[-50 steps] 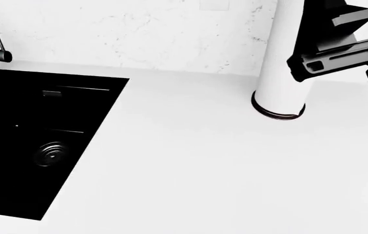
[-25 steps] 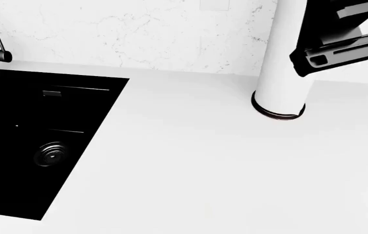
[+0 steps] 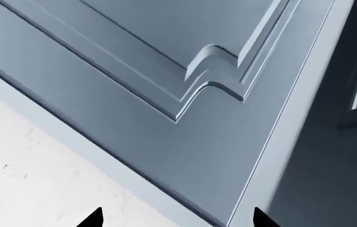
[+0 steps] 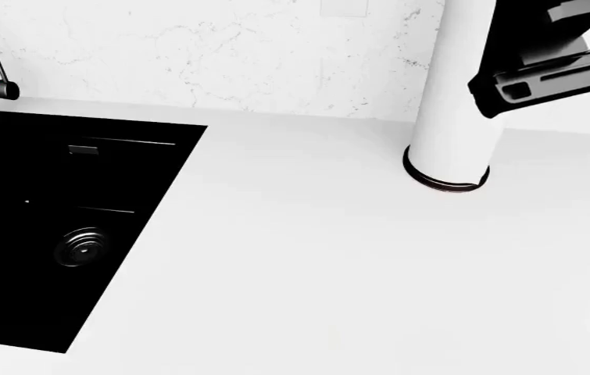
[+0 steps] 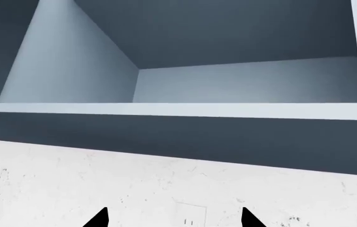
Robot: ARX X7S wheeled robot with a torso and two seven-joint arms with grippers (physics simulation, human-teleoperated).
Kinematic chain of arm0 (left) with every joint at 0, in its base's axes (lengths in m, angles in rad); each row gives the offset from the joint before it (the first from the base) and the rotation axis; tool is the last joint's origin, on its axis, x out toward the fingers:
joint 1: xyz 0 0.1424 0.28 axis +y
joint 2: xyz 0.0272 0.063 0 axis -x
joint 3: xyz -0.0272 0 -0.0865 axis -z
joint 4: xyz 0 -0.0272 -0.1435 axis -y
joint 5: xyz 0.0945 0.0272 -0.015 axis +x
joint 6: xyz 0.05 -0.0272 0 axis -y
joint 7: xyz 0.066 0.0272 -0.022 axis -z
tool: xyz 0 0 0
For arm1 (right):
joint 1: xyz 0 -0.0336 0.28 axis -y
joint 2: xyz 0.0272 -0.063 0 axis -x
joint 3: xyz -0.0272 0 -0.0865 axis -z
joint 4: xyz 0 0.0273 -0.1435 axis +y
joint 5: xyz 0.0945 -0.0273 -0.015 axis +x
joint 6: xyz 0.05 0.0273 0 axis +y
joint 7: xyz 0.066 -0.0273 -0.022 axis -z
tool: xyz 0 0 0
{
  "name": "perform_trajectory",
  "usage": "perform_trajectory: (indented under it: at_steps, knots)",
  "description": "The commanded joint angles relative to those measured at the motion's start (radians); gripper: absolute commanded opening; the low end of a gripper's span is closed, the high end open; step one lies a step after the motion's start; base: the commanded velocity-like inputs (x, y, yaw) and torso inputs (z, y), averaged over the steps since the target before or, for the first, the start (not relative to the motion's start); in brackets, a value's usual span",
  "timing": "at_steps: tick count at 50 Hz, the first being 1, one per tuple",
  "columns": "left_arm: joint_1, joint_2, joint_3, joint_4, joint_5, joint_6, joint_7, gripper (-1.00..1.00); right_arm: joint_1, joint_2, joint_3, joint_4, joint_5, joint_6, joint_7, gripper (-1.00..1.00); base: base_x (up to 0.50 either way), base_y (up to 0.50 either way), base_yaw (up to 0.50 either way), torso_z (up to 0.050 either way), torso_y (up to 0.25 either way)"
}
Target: Pick the mango, radish from the counter and place them in the cabinet. Then close the cabinet.
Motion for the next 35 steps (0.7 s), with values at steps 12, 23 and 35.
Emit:
perform_trajectory:
  at_steps: [12,23,35]
  knots:
    - [-0.144,0.059,0.070,-0.102,0.020,-0.012,0.096,1.00,0.004,-0.003,-0.005,0.001,-0.004,-0.003,0.001,1.00,0.00,0.00,0.00,0.002,0.000]
    - [-0.206,0.075,0.142,-0.127,0.025,-0.064,0.184,1.00,0.004,-0.006,-0.008,0.002,-0.007,-0.004,0.001,1.00,0.00,0.00,0.00,0.009,0.002]
    - [-0.289,0.091,0.241,-0.147,0.050,-0.133,0.300,1.00,0.004,-0.010,-0.012,0.003,-0.011,-0.007,0.001,1.00,0.00,0.00,0.00,0.005,0.001]
